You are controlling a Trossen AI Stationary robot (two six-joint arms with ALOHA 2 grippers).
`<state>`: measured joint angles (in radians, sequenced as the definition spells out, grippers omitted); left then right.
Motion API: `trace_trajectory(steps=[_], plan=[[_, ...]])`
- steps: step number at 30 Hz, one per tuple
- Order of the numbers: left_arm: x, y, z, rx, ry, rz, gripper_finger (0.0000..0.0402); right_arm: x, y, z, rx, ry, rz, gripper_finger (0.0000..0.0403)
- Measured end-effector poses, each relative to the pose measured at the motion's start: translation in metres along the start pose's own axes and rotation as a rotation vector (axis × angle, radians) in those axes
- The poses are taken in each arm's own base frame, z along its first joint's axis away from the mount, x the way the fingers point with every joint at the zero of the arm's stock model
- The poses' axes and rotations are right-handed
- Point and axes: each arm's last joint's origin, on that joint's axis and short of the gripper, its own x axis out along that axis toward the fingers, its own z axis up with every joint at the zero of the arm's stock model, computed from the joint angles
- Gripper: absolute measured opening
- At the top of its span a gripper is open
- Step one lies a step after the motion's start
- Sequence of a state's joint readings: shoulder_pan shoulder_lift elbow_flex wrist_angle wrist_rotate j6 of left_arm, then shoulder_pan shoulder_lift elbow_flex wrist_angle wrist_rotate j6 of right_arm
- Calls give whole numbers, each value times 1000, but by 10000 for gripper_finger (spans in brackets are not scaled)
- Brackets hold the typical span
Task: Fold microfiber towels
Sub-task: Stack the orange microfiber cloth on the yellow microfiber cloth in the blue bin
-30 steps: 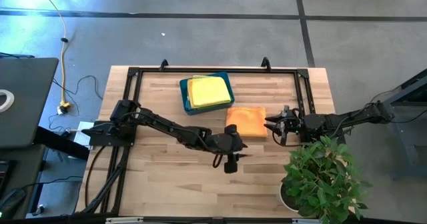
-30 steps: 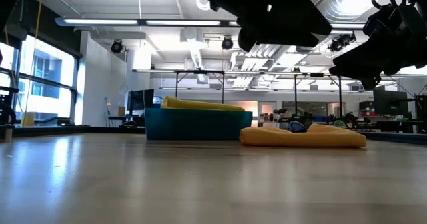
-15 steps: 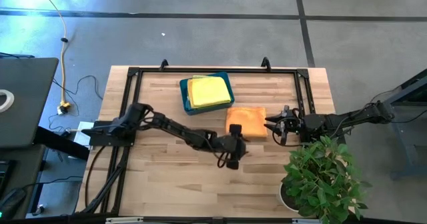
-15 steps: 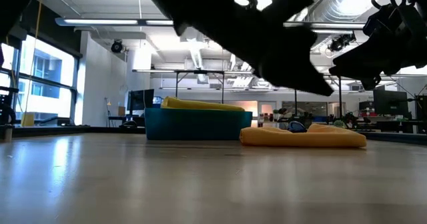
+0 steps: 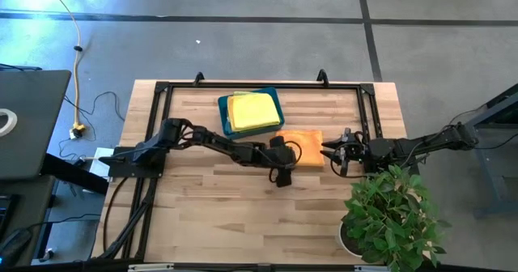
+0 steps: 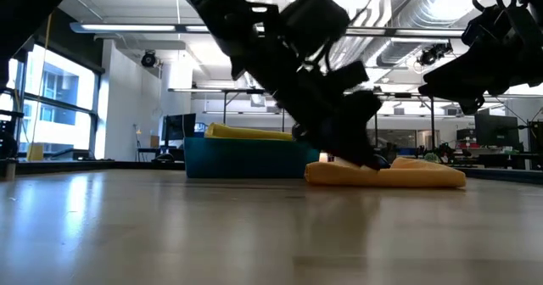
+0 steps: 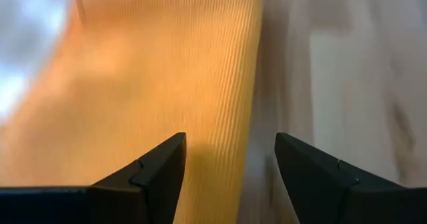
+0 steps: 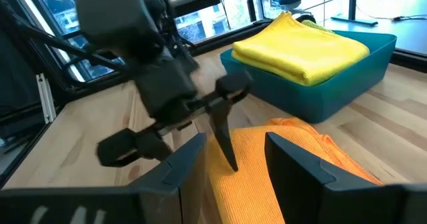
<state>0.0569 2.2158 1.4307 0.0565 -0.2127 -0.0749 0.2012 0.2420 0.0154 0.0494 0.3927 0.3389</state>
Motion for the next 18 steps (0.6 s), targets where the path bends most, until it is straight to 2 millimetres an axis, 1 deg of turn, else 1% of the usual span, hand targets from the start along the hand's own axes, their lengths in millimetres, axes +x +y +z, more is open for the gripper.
trace_trajectory(steps=[4,9,12,14,18], plan=[[1,8,-12,-71,138,-26,221,0,0,0,0,0,0,146],[-9,6,-20,-135,283,-27,219,0,0,0,0,0,0,146],[-21,-1,-29,-122,413,-11,219,0,0,0,0,0,0,146],[-31,-7,-30,-100,465,0,219,0,0,0,0,0,0,146],[-51,-19,-36,-16,583,0,219,0,0,0,0,0,0,146]])
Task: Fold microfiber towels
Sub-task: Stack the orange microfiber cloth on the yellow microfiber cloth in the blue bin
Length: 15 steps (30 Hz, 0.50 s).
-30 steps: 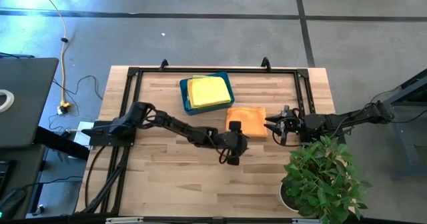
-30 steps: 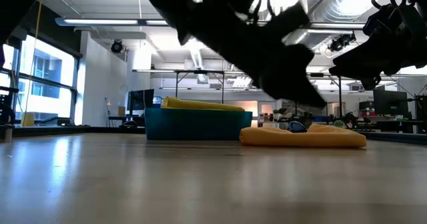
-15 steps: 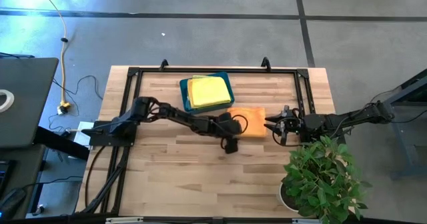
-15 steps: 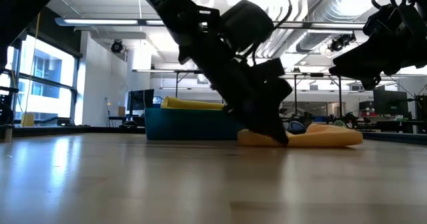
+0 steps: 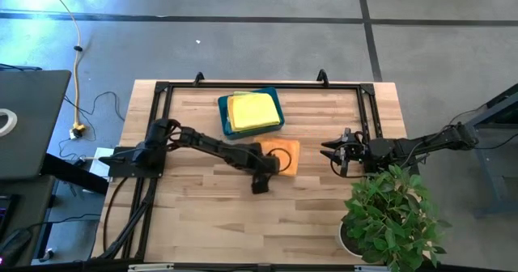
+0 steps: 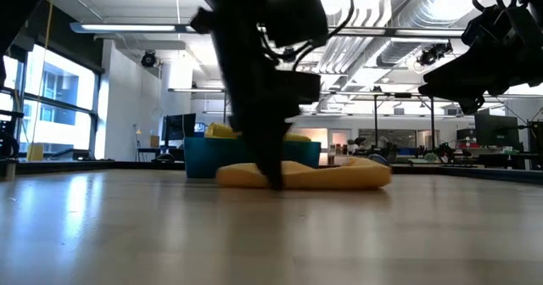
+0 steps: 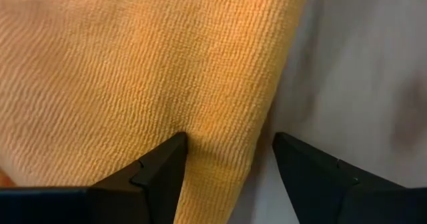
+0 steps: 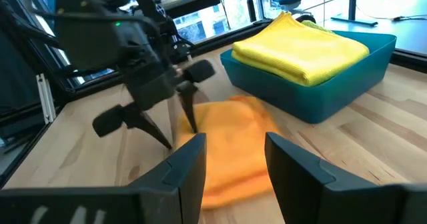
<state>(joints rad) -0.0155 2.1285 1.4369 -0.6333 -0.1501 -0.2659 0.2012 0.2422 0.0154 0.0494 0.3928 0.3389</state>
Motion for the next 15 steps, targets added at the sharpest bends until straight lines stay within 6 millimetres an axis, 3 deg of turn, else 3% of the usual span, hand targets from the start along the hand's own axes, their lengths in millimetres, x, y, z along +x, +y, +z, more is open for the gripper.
trace_trajectory(steps=[7,10,15], plan=[[-35,-22,-24,72,122,-55,219,0,0,0,-2,5,-2,146],[-62,-29,-25,-22,60,-49,219,0,0,-1,-3,7,-3,146],[-79,-27,-27,-252,-41,115,219,0,0,-1,-3,8,-3,146]])
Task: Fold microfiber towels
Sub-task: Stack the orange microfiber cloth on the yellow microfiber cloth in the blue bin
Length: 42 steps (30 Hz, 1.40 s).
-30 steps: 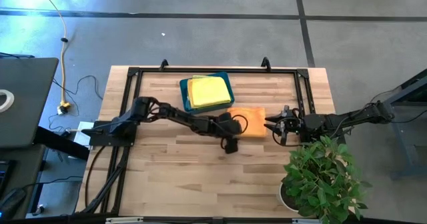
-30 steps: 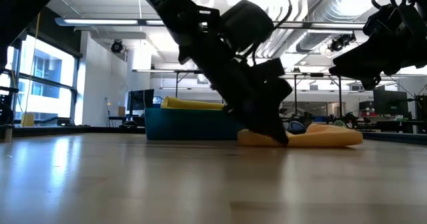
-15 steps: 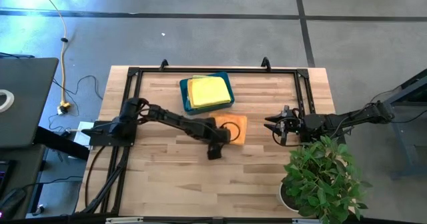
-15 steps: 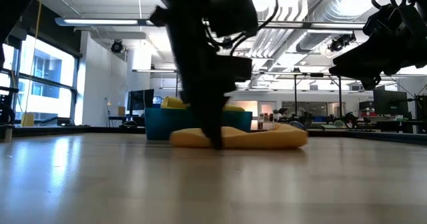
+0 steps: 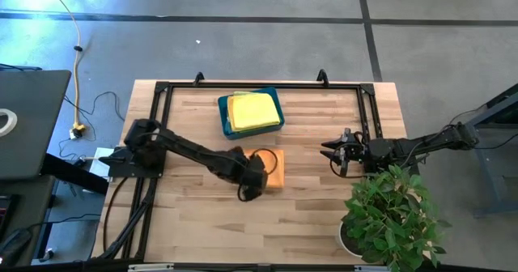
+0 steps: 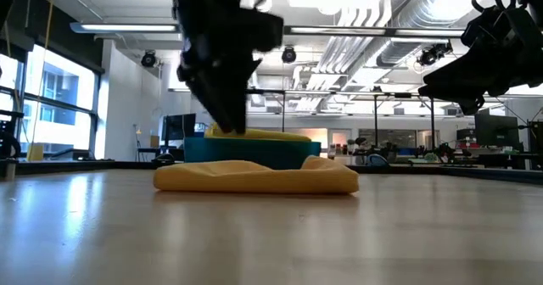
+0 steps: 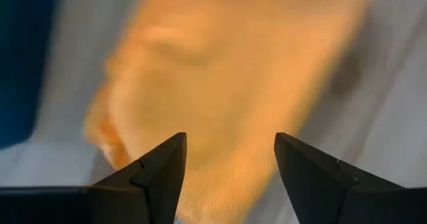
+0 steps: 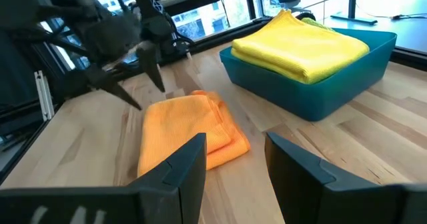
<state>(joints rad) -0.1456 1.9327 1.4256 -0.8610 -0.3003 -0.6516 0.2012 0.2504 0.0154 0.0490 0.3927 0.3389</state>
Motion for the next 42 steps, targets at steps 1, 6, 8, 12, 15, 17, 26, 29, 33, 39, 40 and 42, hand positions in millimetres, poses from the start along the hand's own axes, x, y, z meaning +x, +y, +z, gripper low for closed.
trace_trajectory(steps=[1,6,8,12,15,17,26,29,33,39,40,42], plan=[[-3,0,0,-60,-27,29,219,0,0,0,0,0,0,146],[0,6,-8,-404,-38,167,219,0,0,0,0,0,0,146],[4,11,-13,-497,-51,215,219,0,0,0,-1,2,-1,146],[17,17,-26,-608,-55,274,219,0,0,-1,-3,6,-3,146],[29,20,-36,-652,-48,275,225,1,0,-1,-4,9,-3,146],[36,21,-41,-668,-50,267,234,1,0,-1,-4,10,-4,146],[64,29,-50,-758,-82,134,273,1,0,-1,-4,10,-4,146],[66,30,-51,-704,-96,136,270,1,0,-1,-4,10,-4,146],[68,29,-50,-600,-114,148,244,1,0,-1,-4,10,-4,146],[69,26,-45,-470,-154,121,163,1,0,-1,-4,10,-4,146],[69,26,-44,-453,-162,115,148,1,0,-1,-4,10,-4,146],[70,24,-41,-424,-184,106,117,1,0,-1,-4,10,-4,146]])
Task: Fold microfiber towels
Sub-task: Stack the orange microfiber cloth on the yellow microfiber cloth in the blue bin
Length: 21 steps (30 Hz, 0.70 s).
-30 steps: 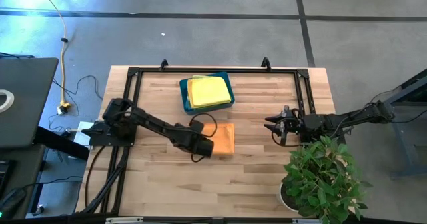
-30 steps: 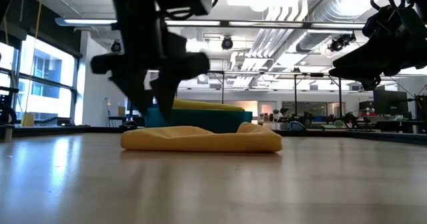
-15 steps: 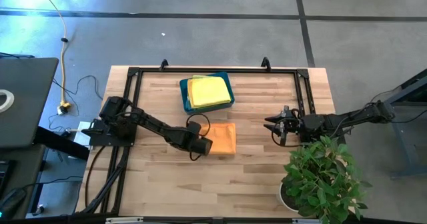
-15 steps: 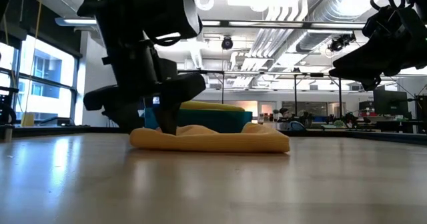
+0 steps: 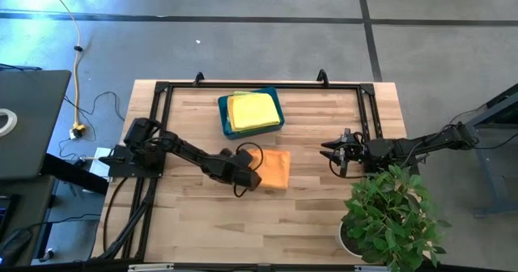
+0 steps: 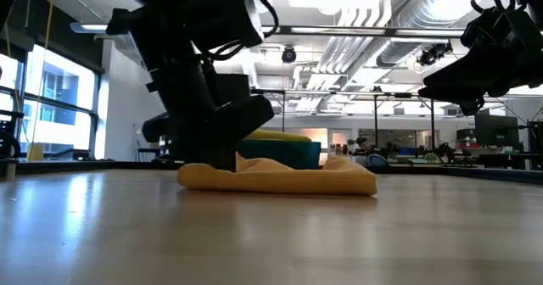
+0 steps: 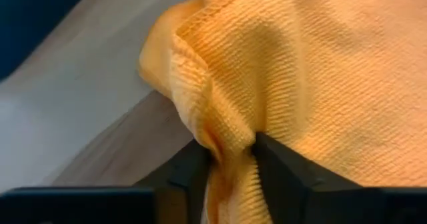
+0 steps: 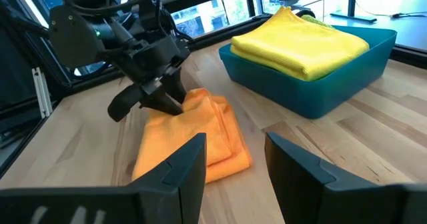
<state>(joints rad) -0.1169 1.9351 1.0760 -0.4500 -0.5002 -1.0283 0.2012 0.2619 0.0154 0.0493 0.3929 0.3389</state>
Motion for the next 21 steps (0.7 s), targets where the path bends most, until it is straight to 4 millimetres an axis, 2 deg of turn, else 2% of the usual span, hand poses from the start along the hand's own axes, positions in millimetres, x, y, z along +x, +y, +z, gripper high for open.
trace_trajectory(steps=[7,10,16,21], plan=[[-1,-7,6,103,-35,-56,15,0,0,0,0,0,0,146],[-4,-13,17,140,-35,-91,11,0,0,0,0,0,0,146],[-17,-26,62,216,-91,-183,14,0,0,0,0,0,0,146],[-32,-28,114,232,-202,-211,8,0,0,0,0,0,0,146]])
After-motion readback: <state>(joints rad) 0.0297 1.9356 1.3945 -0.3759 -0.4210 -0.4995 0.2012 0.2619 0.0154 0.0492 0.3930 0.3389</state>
